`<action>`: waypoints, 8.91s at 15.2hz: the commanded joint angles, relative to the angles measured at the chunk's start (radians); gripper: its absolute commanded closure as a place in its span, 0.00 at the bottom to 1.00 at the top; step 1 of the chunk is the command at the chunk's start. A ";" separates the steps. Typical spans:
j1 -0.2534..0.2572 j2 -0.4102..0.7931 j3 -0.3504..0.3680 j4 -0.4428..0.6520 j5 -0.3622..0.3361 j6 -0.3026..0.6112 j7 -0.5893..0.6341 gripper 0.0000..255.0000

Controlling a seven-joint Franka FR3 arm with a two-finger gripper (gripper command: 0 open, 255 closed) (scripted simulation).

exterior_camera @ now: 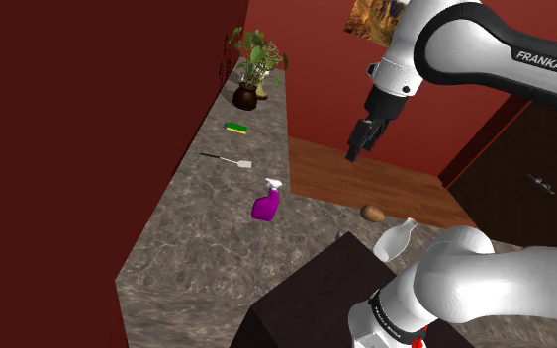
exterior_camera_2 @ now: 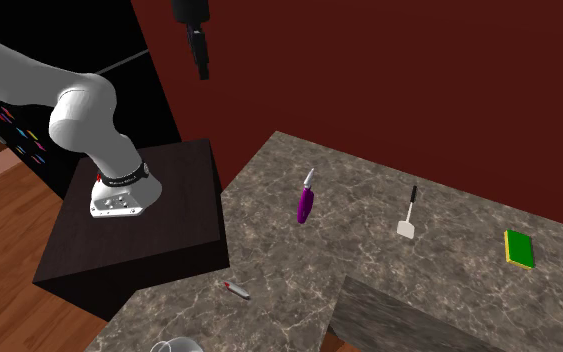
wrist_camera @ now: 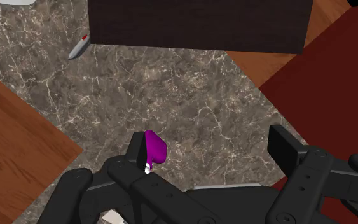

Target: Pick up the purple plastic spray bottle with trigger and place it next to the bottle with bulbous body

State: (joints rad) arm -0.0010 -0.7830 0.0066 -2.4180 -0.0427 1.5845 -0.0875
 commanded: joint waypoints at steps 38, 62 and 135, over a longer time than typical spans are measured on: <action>0.033 1.500 -0.058 0.703 -0.316 0.461 -0.445 0.00; 0.029 1.755 -0.073 0.881 -0.365 0.505 -0.491 1.00; 0.005 1.137 -0.091 0.731 -0.358 0.089 -0.715 1.00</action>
State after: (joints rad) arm 0.0142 0.3816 -0.0785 -1.6416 -0.3949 1.6504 -0.7950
